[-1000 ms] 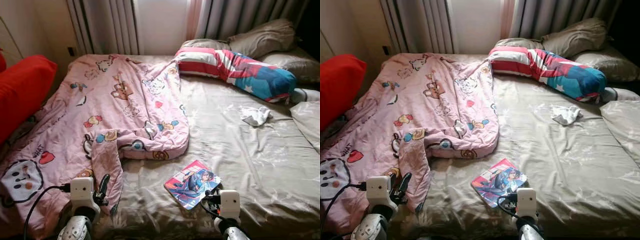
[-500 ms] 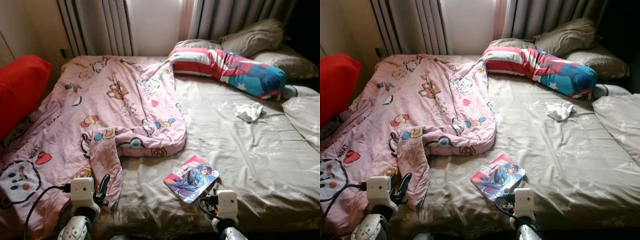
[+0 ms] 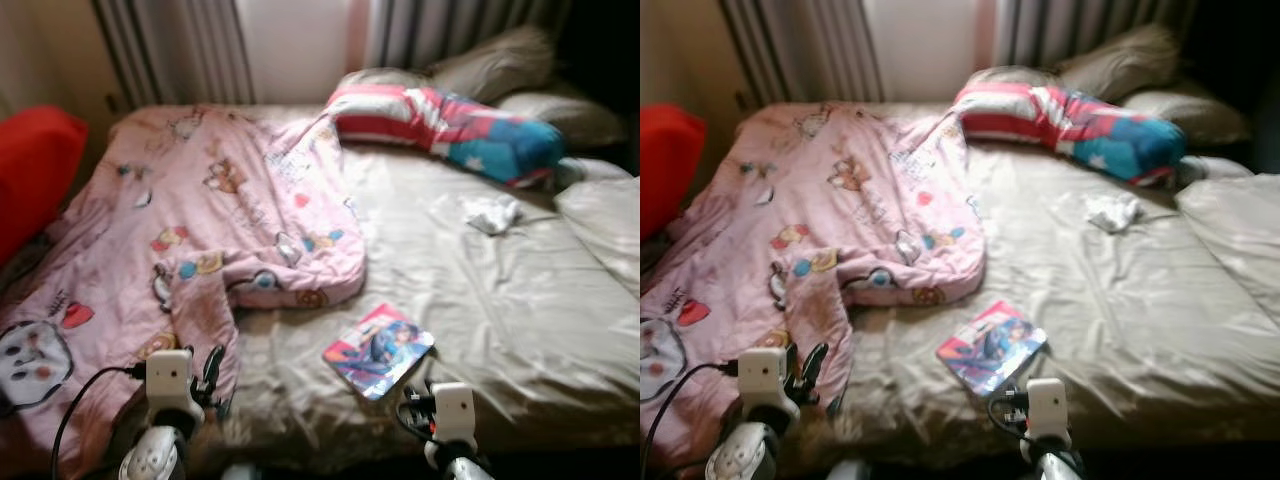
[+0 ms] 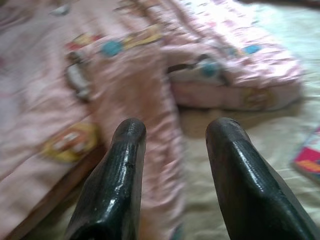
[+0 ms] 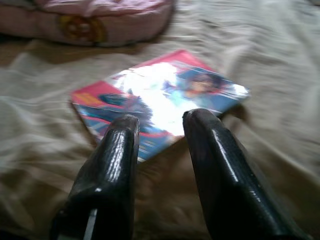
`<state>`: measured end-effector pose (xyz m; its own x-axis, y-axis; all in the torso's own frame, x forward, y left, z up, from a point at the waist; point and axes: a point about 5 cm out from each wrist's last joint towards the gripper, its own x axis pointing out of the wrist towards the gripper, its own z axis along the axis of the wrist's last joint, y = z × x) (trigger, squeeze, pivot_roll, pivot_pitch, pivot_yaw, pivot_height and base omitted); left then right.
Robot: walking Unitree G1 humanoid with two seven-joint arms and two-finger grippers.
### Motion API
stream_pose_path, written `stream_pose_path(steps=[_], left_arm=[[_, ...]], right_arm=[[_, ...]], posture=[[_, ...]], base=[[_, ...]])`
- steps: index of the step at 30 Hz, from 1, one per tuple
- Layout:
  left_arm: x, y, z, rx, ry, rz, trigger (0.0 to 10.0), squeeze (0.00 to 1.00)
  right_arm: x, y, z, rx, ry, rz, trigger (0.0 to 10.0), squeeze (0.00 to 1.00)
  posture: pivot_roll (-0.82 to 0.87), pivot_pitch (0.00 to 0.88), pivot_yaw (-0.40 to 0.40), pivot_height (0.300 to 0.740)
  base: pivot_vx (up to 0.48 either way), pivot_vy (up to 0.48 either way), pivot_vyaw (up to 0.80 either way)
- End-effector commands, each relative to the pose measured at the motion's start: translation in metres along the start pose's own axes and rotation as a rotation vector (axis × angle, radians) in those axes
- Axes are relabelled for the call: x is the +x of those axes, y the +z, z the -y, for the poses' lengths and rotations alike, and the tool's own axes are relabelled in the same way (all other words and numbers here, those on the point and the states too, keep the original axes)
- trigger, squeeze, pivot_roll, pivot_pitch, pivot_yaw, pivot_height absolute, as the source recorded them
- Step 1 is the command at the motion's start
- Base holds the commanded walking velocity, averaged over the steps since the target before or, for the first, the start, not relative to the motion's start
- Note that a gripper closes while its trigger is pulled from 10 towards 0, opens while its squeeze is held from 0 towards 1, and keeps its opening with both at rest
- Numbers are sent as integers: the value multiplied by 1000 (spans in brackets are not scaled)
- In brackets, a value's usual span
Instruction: Clean up the room
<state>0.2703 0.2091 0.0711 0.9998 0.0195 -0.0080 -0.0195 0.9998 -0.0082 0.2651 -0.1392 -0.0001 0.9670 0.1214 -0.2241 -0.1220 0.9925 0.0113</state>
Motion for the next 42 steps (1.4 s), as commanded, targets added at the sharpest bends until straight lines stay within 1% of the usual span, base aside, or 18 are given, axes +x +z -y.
stream_pose_path(steps=[1,7,12,14,17,19,21,34,41,42], left_arm=[[-3,-4,-3,3,8,-23,10000,0],[-3,-3,-4,8,5,-24,10000,0],[-2,-3,-3,10,2,-24,10000,0],[-2,-2,-3,11,1,-22,10000,0],[-2,-2,-2,11,-1,-22,10000,0],[-2,-2,-2,13,-3,-21,10000,0],[-1,-2,-2,14,-2,-20,10000,0],[0,-2,-2,15,-7,-19,10000,0],[1,-1,-1,18,-14,-17,10000,0],[1,-1,-2,18,-15,-17,10000,0]], right_arm=[[-2,-2,-3,11,9,-4,10000,0],[-2,-3,-3,24,6,-9,10000,0],[-2,-3,-3,11,9,-8,10000,0],[-2,-2,-4,-6,23,2,10000,0],[-2,-1,-5,-3,31,11,10000,0],[-2,-2,-7,4,37,-4,10000,0],[-1,-3,-6,28,25,-7,10000,0],[0,-1,-6,31,21,5,10000,0],[1,-4,2,53,-45,-26,10000,0],[1,-4,3,62,-55,-33,10000,0]], posture=[[-12,187,2,620],[-10,190,4,620],[-11,190,5,620],[-11,189,5,620],[-11,187,6,620],[-11,187,6,620],[-8,183,6,620],[-7,173,7,620],[-7,173,7,620],[-3,161,10,620]], base=[[0,0,0],[0,0,0],[0,0,0],[244,0,400],[247,0,800],[251,0,800],[247,0,0],[249,0,0],[0,0,0],[0,0,0]])
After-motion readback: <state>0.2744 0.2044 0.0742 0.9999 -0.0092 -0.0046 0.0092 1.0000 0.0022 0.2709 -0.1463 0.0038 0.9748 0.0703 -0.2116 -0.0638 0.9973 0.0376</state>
